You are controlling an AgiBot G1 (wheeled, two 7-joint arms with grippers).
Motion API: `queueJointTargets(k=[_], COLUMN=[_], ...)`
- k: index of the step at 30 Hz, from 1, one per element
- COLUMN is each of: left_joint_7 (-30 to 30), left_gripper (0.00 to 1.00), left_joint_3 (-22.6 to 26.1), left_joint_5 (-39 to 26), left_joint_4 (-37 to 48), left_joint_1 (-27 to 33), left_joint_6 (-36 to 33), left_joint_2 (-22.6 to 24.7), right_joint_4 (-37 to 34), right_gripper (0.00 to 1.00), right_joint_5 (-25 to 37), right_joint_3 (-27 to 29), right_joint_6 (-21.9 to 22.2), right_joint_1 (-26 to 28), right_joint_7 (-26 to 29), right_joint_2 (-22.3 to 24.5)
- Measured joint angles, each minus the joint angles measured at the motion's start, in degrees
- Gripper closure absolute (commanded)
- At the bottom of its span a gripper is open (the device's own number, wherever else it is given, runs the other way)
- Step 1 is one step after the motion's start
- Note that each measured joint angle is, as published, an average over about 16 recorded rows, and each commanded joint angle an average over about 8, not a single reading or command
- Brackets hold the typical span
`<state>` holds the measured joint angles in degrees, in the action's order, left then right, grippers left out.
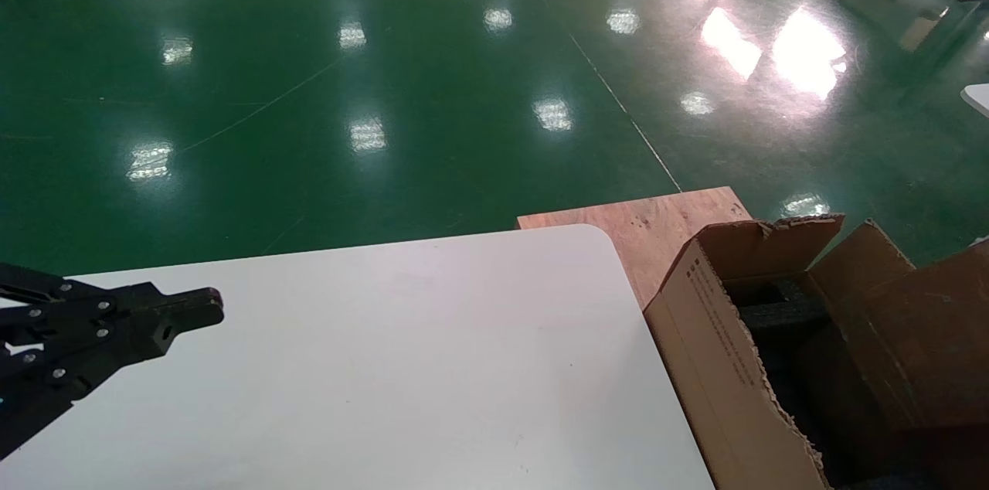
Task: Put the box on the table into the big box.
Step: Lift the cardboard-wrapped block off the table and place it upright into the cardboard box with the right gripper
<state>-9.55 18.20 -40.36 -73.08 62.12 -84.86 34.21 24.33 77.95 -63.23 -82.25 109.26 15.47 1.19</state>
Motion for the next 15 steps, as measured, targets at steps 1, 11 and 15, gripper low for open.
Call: queueJointTargets(k=[1, 11, 15], left_joint_7=[0.0, 0.0, 0.0], left_gripper=[1.00, 1.00, 1.00], left_joint_3=[0.0, 0.0, 0.0], left_joint_5=[0.0, 0.0, 0.0], left_joint_4=[0.0, 0.0, 0.0], left_joint_1=[0.0, 0.0, 0.0], left_joint_6=[0.0, 0.0, 0.0], left_joint_2=[0.0, 0.0, 0.0], right_joint_4=[-0.9, -7.9, -9.8], right_gripper=[1.00, 1.00, 1.00], right_joint_5=[0.0, 0.6, 1.4], right_joint_3=[-0.1, -1.2, -1.7], right_joint_6=[0.2, 1.7, 1.5], right_joint_1=[-0.1, -1.0, -0.9], right_joint_7=[-0.1, -1.3, -1.4], right_joint_2=[-0.6, -6.9, -8.9])
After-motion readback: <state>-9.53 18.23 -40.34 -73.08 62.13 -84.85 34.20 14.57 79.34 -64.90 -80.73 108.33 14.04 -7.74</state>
